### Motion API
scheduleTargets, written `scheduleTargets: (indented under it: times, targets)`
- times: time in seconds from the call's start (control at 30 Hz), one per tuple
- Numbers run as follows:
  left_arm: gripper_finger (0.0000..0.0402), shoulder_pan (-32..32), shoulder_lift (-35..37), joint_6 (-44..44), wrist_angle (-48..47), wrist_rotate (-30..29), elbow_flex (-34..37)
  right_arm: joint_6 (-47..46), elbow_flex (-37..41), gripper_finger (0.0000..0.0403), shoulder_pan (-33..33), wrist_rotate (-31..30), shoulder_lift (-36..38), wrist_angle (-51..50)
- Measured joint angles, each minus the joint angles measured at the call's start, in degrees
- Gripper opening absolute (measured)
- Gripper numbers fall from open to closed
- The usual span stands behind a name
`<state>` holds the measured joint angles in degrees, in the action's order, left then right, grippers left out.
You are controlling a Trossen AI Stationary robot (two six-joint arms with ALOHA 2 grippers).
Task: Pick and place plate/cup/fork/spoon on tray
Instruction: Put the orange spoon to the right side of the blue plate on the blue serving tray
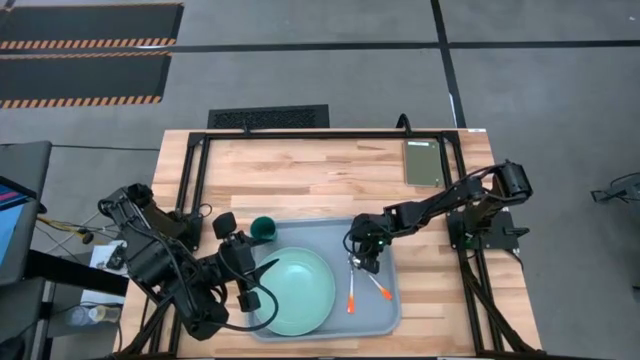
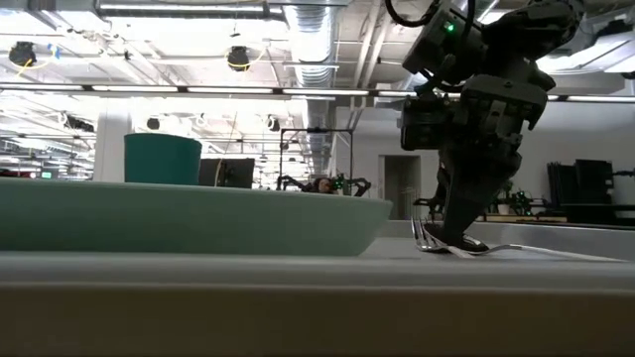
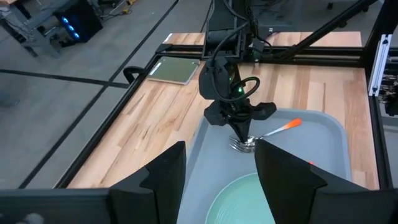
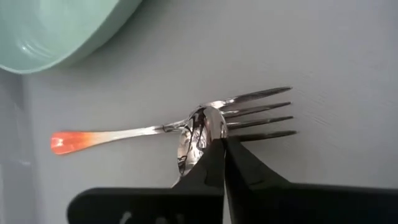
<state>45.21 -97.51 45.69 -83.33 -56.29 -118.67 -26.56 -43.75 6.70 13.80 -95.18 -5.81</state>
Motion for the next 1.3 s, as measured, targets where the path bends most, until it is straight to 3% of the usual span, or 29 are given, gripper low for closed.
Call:
scheduleTargets:
  times: [0.17, 0.4, 0.63, 0.8, 0.87, 1.07, 1.2, 1.3]
  targets:
    - [0.018, 0.0, 0.0, 0.0, -0.02, -0.02, 0.0, -2.56, 0.0, 0.0007, 0.46, 2.61, -0.01, 3.61]
    - [0.018, 0.0, 0.0, -0.02, -0.15, -1.34, 0.0, -7.29, -0.87, 0.0004, 1.82, 1.5, 4.55, 6.61]
    - [0.018, 0.02, 0.0, 0.02, -0.31, -1.42, 0.0, -27.82, -1.08, 0.0004, 5.31, -14.88, 12.24, 1.1]
    - [0.018, 0.02, 0.01, -0.08, -0.38, -1.42, 0.0, -40.69, -0.96, 0.0003, 13.0, -28.66, 15.12, -9.95]
    - [0.018, 0.02, 0.02, -0.15, -0.53, -1.43, 0.0, -44.7, 0.11, 0.0003, 15.97, -32.18, 15.62, -10.08]
    - [0.018, 0.02, 0.02, 0.33, -0.74, -1.64, 0.0, -54.63, 9.55, 0.0002, 18.76, -36.52, 17.01, -1.73]
    - [0.018, 0.02, 0.02, 0.5, -0.74, -1.95, 0.0, -54.48, 15.74, 0.0002, 18.8, -36.26, 17.64, 12.3]
    - [0.018, 0.02, 0.02, 0.52, -0.74, -2.21, 0.0, -53.81, 17.35, 0.0002, 18.82, -36.03, 17.57, 13.35]
